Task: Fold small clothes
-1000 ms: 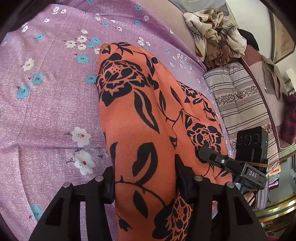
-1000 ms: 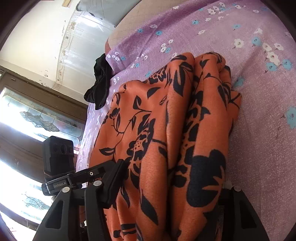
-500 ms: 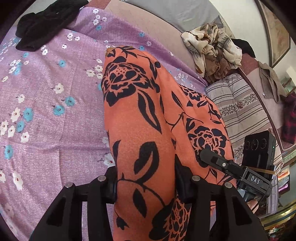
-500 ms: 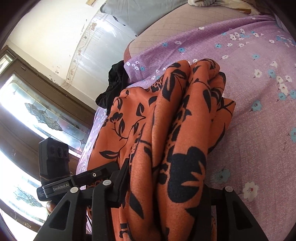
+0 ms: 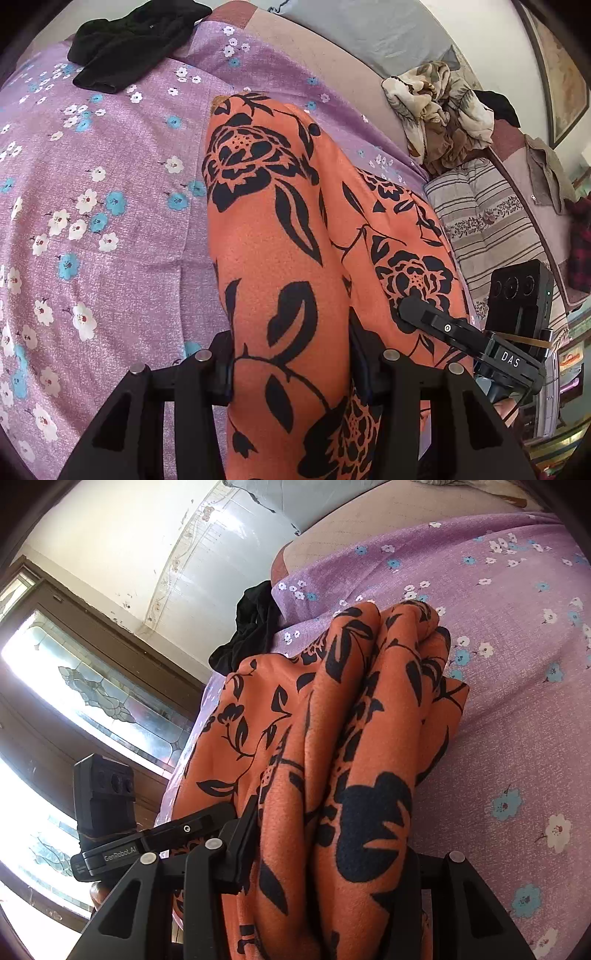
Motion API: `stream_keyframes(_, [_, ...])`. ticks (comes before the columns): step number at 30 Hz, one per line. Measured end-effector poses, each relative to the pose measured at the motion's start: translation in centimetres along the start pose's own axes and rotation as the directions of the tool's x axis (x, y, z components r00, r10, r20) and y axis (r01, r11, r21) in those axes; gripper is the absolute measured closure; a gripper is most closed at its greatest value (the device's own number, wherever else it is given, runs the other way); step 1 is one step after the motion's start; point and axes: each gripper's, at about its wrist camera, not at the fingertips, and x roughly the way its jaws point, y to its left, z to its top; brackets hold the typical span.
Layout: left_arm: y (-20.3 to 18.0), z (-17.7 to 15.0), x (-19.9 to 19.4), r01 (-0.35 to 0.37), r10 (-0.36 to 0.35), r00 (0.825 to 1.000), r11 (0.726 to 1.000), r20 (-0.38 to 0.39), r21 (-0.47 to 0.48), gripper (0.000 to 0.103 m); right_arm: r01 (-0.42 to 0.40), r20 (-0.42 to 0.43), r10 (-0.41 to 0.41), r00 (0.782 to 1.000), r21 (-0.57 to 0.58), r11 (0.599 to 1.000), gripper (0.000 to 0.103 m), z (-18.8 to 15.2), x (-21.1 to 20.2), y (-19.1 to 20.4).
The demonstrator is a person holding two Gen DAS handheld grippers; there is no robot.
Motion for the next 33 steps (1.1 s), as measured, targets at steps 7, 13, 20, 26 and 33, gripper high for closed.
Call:
stream_keyframes(7, [0.7, -0.6, -1.2, -0.016, 0.016, 1.0, 1.0, 0.01, -0.012, 0.054, -0.004, -0.01, 0.004, 1.0, -0.013, 1.0, 0.057, 0.1, 1.6, 0.8])
stream_keyframes(13, [1.5, -1.3, -2.1, -0.024, 0.024, 1.0, 0.999, 0.015, -0.026, 0.054, -0.002, -0.017, 0.002, 1.0, -0.029, 1.0, 0.057, 0.0, 2.6, 1.4])
stream_keyframes(20, [2.2, -1.7, -2.5, -0.043, 0.043, 0.999, 0.998, 0.013, -0.041, 0.054, 0.007, -0.026, -0.008, 1.0, -0.04, 0.999, 0.057, 0.0, 3.9, 1.8])
stream_keyframes(26, [2.7, -1.9, -2.9, -0.054, 0.055, 0.998, 0.997, 0.013, -0.047, 0.054, 0.009, -0.031, -0.011, 0.999, -0.054, 0.998, 0.057, 0.0, 4.9, 2.2])
stream_keyframes(33, [2.8, -1.9, -2.0, -0.082, 0.082, 0.997, 0.996, -0.012, -0.045, 0.053, 0.029, -0.048, -0.032, 0.998, -0.058, 0.998, 0.057, -0.1, 5.8, 2.1])
